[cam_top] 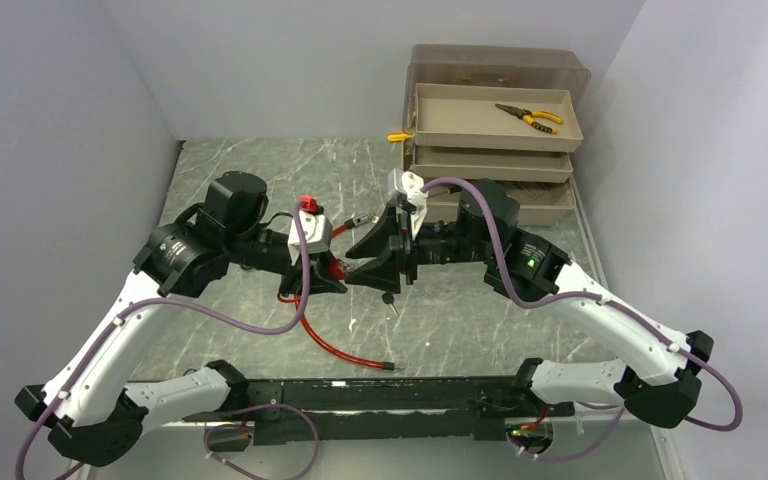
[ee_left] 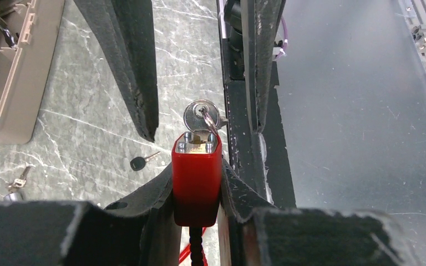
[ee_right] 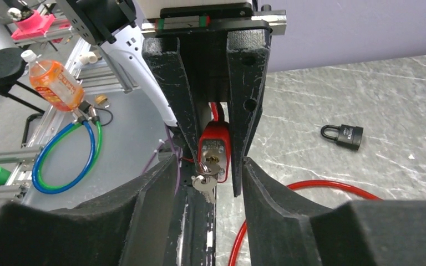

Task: Unlock with the key
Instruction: Unlock the lock.

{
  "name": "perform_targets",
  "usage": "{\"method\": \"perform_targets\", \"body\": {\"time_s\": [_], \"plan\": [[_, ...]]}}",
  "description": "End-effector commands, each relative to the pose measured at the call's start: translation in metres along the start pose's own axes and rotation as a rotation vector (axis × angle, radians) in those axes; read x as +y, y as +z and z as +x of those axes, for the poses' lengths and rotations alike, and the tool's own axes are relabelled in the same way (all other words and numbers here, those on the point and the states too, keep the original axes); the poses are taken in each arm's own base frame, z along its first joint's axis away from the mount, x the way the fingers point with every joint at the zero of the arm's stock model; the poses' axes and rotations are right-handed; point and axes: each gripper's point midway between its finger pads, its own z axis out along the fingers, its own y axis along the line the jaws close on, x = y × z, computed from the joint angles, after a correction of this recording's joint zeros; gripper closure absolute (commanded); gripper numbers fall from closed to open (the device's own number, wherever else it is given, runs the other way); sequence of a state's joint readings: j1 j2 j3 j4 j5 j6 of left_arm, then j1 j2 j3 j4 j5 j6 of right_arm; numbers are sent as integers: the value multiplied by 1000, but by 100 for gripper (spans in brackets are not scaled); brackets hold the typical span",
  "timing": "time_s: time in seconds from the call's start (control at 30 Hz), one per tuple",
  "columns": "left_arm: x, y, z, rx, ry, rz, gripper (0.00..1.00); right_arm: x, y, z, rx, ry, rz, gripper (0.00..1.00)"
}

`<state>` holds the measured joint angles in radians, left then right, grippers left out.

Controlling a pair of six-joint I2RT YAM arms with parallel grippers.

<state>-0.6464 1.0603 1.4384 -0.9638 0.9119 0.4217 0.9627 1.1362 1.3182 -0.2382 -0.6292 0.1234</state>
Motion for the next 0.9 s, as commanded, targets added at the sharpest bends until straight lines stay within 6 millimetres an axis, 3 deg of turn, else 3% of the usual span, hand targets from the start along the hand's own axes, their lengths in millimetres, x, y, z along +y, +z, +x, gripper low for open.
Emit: {"method": "perform_targets", "body": {"time_s": [0.0, 0.17, 0.43, 0.7, 0.77, 0.87], "plan": [[-5, -2, -13, -62, 11, 10, 100, 16, 3, -31, -89, -79, -74, 53], [-5, -2, -13, -71, 2, 2, 100, 18, 12, -31, -75, -79, -83, 65], [-4, -4, -15, -76, -6, -16, 100, 27, 23, -24, -29, -72, -121, 72], [4, -8, -16, -77, -2, -62, 100, 27, 19, -7, 46, -43, -104, 91], [7, -9, -16, -75, -2, -82, 100, 27, 18, -4, 63, -43, -103, 100], [15, -11, -17, -73, -7, -120, 100, 24, 19, 2, 89, -30, -88, 100]]}}
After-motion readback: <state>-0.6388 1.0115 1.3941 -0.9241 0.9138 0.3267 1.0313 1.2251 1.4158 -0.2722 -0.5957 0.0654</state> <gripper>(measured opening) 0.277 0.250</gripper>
